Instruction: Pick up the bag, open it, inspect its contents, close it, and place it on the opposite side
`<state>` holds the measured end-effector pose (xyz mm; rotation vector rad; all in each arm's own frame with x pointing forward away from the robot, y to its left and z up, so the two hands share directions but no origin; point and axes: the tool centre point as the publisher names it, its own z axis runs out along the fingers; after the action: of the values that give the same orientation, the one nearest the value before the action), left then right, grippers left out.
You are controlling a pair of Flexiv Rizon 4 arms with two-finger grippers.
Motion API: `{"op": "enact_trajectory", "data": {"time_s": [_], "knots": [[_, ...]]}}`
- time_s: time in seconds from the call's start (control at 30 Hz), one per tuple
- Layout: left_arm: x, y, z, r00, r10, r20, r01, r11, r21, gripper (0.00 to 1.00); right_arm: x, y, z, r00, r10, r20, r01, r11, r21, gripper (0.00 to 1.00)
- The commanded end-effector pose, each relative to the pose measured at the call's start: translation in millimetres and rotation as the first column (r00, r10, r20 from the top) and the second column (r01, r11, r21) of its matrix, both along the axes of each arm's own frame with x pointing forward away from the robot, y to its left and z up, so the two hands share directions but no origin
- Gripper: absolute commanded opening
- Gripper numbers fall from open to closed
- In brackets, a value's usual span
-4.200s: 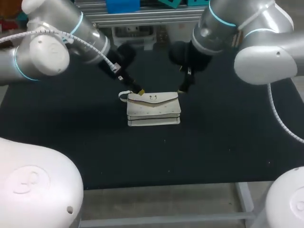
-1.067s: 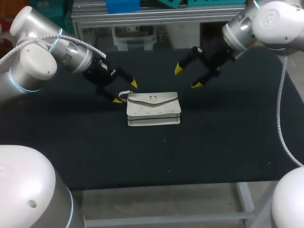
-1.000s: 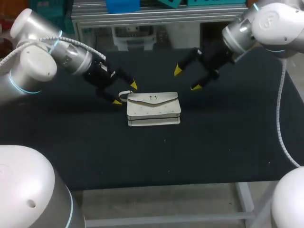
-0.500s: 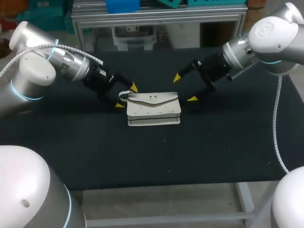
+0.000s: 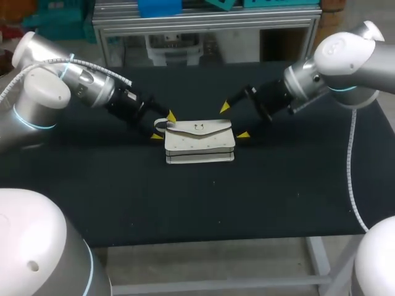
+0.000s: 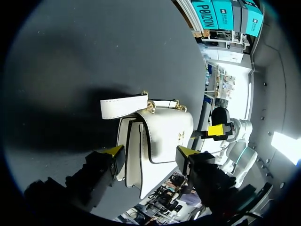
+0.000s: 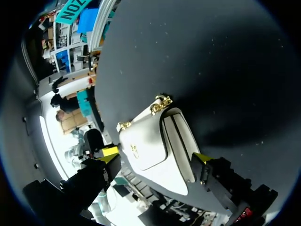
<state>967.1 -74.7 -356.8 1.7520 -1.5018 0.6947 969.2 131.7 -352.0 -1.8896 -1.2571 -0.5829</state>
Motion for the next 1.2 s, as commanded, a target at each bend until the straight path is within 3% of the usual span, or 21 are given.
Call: {"op": "enact_trajectory", "data": {"time_s": [0.03, 0.27, 0.6, 0.73, 0.9, 1.03, 1.13, 1.2], "knots": [[5.2, -1, -4, 1.000, -0.010, -0.009, 0.010, 1.000, -0.014, 0.65, 4.6, 5, -7, 1.000, -0.001, 0.017, 0.001, 1.000, 0.024, 1.00], [6.3, -3, -5, 1.000, -0.014, -0.013, 0.014, 1.000, -0.026, 0.58, 11.4, 12, -7, 0.998, -0.014, 0.054, 0.011, 0.998, 0.056, 1.00], [9.0, -2, -8, 0.997, -0.013, -0.071, 0.009, 0.999, -0.051, 0.62, 15.0, 16, -10, 0.998, -0.024, 0.061, 0.020, 0.997, 0.071, 0.63], [9.2, 1, -9, 0.995, -0.011, -0.099, 0.004, 0.998, -0.068, 0.56, 13.5, 17, -11, 0.998, -0.026, 0.060, 0.022, 0.997, 0.068, 0.51], [5.8, 5, -7, 0.994, -0.018, -0.106, 0.008, 0.996, -0.093, 0.46, 11.2, 16, -13, 0.998, -0.028, 0.061, 0.025, 0.998, 0.061, 0.47], [5.8, -1, -9, 0.992, -0.032, -0.122, 0.021, 0.996, -0.091, 0.39, 9.7, 18, -19, 0.998, -0.017, 0.058, 0.014, 0.998, 0.060, 0.39], [6.7, -7, -13, 0.990, -0.051, -0.128, 0.040, 0.996, -0.083, 0.37, 8.2, 20, -22, 0.998, 0.003, 0.070, -0.008, 0.998, 0.063, 0.28], [6.5, -12, -16, 0.990, -0.060, -0.126, 0.050, 0.996, -0.076, 0.34, 7.3, 21, -22, 0.996, 0.018, 0.090, -0.024, 0.997, 0.071, 0.03]]}}
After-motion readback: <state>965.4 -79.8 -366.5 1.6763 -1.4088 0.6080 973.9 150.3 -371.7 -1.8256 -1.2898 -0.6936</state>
